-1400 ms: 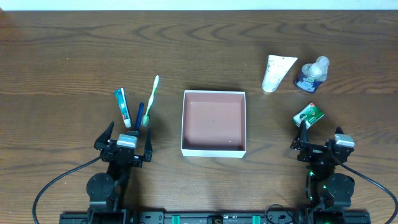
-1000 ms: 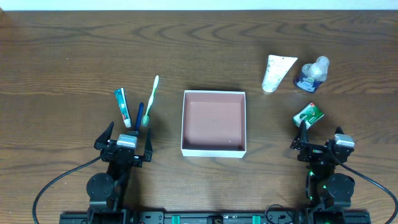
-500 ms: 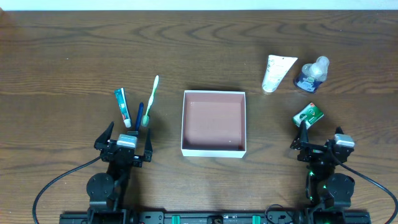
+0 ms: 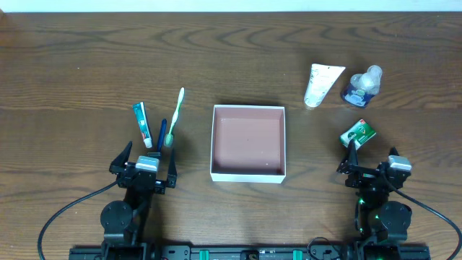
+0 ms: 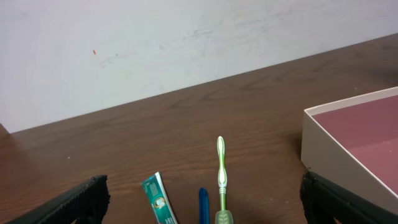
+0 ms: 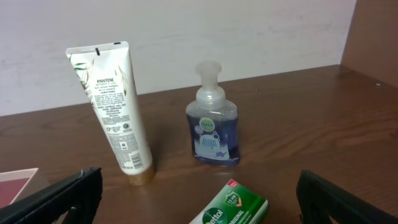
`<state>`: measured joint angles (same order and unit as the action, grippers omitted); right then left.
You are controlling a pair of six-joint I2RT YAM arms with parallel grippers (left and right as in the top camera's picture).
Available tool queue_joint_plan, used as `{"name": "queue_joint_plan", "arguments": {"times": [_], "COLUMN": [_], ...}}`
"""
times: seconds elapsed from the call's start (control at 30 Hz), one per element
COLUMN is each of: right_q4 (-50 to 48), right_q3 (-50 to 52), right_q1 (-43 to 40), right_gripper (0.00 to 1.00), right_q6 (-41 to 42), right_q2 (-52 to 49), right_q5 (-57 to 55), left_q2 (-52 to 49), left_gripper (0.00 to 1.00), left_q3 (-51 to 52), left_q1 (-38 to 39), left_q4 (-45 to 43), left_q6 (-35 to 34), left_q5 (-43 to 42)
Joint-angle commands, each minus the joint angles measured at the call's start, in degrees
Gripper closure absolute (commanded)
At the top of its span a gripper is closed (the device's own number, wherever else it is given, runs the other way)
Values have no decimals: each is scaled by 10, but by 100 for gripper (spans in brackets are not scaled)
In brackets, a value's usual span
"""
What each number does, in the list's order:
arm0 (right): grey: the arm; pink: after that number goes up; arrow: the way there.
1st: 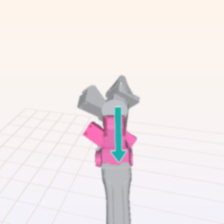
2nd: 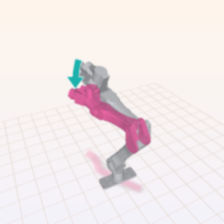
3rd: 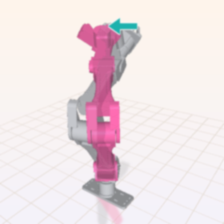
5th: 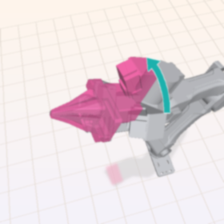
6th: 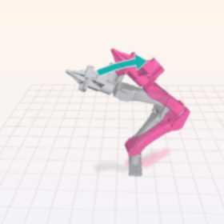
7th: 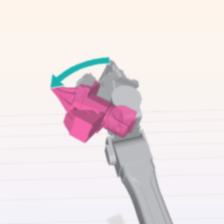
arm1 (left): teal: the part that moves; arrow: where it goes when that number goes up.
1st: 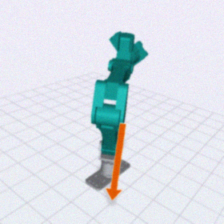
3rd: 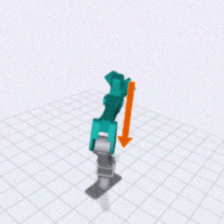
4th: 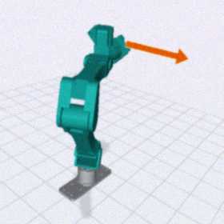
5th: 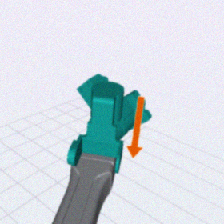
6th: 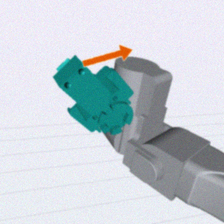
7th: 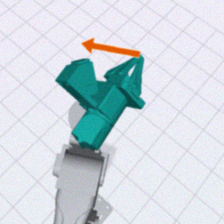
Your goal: Pack container
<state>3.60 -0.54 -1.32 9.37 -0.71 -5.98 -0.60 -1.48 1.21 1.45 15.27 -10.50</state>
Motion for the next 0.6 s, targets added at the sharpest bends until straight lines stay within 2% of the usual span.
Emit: {"name": "queue_joint_plan", "arguments": {"times": [0.0,0.47,0.57], "right_q4": [1,0,-24], "right_q3": [2,2,2], "right_q1": [6,6,6], "right_gripper": [1,1,1], "right_q6": [-9,-9,-9], "right_q2": [4,4,4], "right_q5": [4,4,2], "left_q2": [3,3,3], "left_gripper": [2,2,2], "left_q3": [12,12,12], "left_q1": [-3,-3,-3], "left_q4": [15,15,15], "left_q6": [3,3,3], "left_q5": [-2,-2,-2]}}
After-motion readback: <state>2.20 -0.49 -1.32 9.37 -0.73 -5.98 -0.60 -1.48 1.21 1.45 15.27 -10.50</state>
